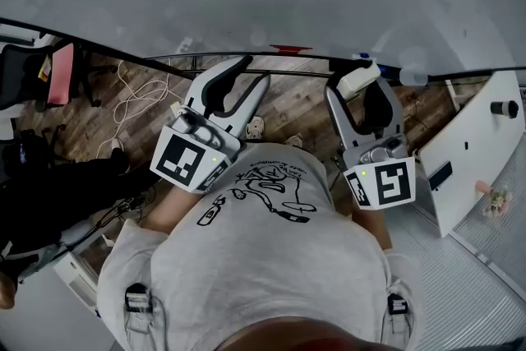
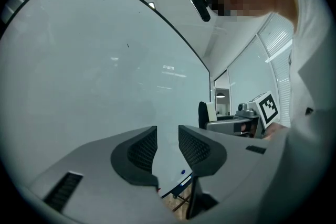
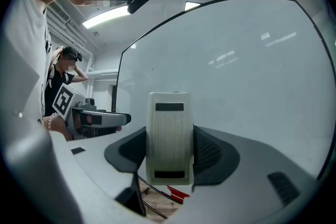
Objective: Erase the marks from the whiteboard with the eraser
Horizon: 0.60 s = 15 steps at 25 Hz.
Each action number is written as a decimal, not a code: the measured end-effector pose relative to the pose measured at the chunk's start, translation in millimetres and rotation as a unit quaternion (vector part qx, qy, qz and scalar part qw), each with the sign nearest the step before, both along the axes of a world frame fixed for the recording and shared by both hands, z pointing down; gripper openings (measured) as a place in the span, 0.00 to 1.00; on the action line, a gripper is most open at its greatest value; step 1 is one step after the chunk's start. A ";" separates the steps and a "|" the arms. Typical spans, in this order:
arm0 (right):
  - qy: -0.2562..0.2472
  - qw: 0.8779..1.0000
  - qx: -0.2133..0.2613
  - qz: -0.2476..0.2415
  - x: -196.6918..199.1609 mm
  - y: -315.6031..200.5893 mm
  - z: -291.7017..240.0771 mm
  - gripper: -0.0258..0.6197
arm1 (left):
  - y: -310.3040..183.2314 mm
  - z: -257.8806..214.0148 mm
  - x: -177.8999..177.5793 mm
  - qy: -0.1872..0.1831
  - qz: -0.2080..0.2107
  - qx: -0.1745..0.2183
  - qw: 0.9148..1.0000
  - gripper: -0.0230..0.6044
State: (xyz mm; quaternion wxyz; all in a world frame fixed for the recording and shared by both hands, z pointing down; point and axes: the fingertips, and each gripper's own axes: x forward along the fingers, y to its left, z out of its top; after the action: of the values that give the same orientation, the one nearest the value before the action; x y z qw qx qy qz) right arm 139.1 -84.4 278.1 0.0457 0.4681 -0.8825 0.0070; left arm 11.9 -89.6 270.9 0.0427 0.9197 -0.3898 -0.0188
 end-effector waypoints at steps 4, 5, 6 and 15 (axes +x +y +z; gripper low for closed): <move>-0.001 1.000 -0.001 -0.004 2.5 2.3 -3.4 0.44 | -0.8 -1.2 3.6 0.001 -0.004 0.001 1.000 0.25; -0.002 1.000 0.000 -0.003 3.2 2.1 -4.6 0.44 | -1.9 -1.6 3.7 0.002 -0.006 0.001 1.000 0.25; -0.004 1.000 0.000 -0.003 3.9 1.7 -5.8 0.44 | -2.9 -2.4 3.9 0.002 -0.008 0.001 1.000 0.25; -0.001 1.000 0.002 -0.008 4.4 3.3 -9.5 0.44 | 0.1 -2.8 12.0 0.004 -0.005 0.000 1.000 0.25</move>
State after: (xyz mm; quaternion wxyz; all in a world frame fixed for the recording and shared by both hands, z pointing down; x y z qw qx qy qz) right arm 143.5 -81.1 268.6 0.0440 0.4611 -0.8862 0.0050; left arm 23.9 -89.5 268.1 0.0443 0.9176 -0.3943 -0.0225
